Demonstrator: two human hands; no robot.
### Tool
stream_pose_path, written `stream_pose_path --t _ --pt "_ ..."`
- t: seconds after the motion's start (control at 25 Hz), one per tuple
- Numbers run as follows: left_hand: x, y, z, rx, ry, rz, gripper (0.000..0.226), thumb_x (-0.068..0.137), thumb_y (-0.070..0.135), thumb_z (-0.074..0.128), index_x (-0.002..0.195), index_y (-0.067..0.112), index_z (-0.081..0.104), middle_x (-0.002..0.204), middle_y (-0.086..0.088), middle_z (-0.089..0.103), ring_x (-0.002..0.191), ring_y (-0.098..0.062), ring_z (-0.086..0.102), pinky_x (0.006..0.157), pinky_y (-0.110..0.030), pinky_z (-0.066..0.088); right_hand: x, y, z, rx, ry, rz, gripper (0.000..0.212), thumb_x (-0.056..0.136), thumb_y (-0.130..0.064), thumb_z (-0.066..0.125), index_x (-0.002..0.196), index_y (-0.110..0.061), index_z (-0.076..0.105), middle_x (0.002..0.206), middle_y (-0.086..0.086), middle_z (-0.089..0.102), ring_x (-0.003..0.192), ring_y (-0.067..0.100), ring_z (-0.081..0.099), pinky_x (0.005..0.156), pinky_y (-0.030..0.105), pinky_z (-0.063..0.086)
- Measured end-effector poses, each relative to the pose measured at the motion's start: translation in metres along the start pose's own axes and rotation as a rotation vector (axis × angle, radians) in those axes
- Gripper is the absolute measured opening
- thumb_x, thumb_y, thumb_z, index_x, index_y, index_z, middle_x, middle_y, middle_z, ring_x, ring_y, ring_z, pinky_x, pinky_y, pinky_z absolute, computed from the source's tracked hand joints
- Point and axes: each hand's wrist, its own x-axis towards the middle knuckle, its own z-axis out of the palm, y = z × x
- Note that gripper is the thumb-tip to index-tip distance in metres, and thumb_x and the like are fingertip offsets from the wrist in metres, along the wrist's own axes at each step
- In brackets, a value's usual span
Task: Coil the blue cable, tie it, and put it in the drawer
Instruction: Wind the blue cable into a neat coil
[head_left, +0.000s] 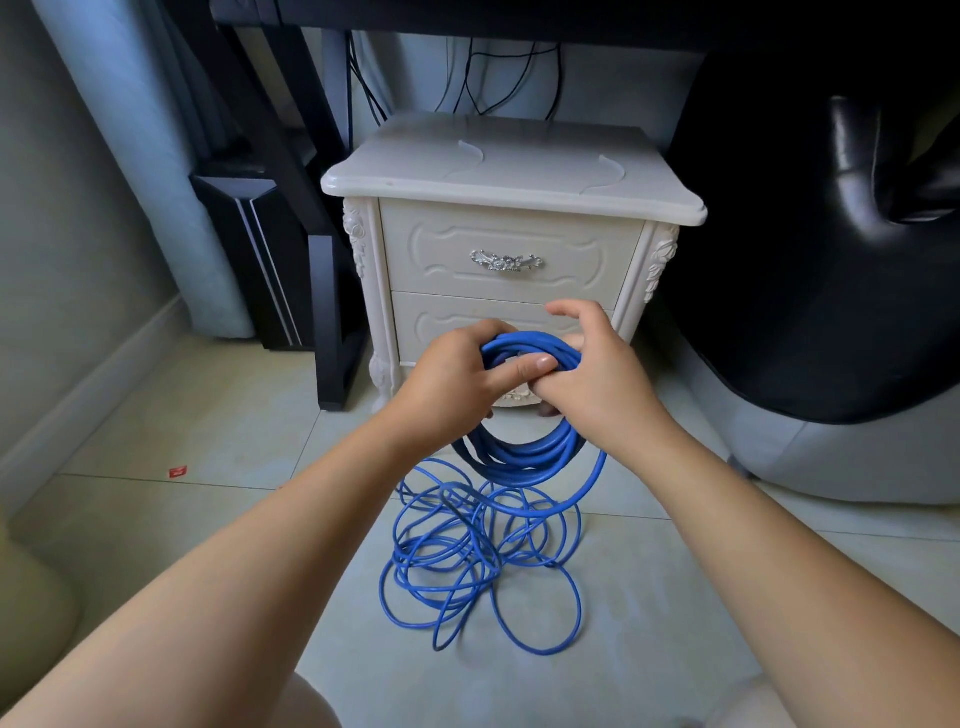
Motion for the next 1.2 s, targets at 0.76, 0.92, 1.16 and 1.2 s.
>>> stream_pose_path --t 0.76,0.92,1.16,1.2 --pt "-0.003 -0.015 0.007 -0.314 0.121 -0.417 0.042 0.089 0.062 0.054 0.097 0.023 0.067 0.081 0.001 0.076 0.093 -0.025 0.071 0.088 -0.038 0.054 -0.004 0.017 0.014 0.375 0.185 0.110 0.032 0.091 -0.004 0.056 0.109 -0.030 0.058 0.087 -0.007 0.062 0.061 0.015 0.060 0.056 0.024 0.050" --pt "-0.003 -0.017 -0.006 -0.201 -0.001 -0.165 0.039 0.085 0.036 0.074 0.121 0.028 0.062 0.105 0.008 0.072 0.096 -0.005 0.068 0.088 -0.018 0.051 -0.003 0.013 0.005 0.182 0.050 0.035 0.041 0.087 0.002 0.051 0.110 -0.031 0.058 0.090 -0.001 0.063 0.044 0.007 0.056 0.048 0.022 0.050" --pt "-0.002 -0.010 -0.003 0.111 0.003 0.014 0.058 0.080 0.009 0.069 0.134 0.026 0.053 0.110 0.010 0.067 0.086 0.006 0.061 0.077 -0.001 0.040 -0.004 0.007 0.002 0.037 -0.133 -0.096 0.052 0.084 0.002 0.053 0.111 -0.042 0.060 0.097 -0.009 0.067 0.054 0.013 0.060 0.057 0.038 0.060" --pt "-0.001 -0.010 -0.004 0.077 -0.007 -0.012 0.051 0.081 0.009 0.067 0.129 0.025 0.057 0.104 0.008 0.070 0.082 0.005 0.063 0.076 -0.005 0.045 -0.005 0.007 0.001 0.002 -0.147 -0.120 0.051 0.084 0.001 0.054 0.111 -0.042 0.061 0.094 -0.015 0.066 0.059 0.011 0.062 0.060 0.039 0.061"
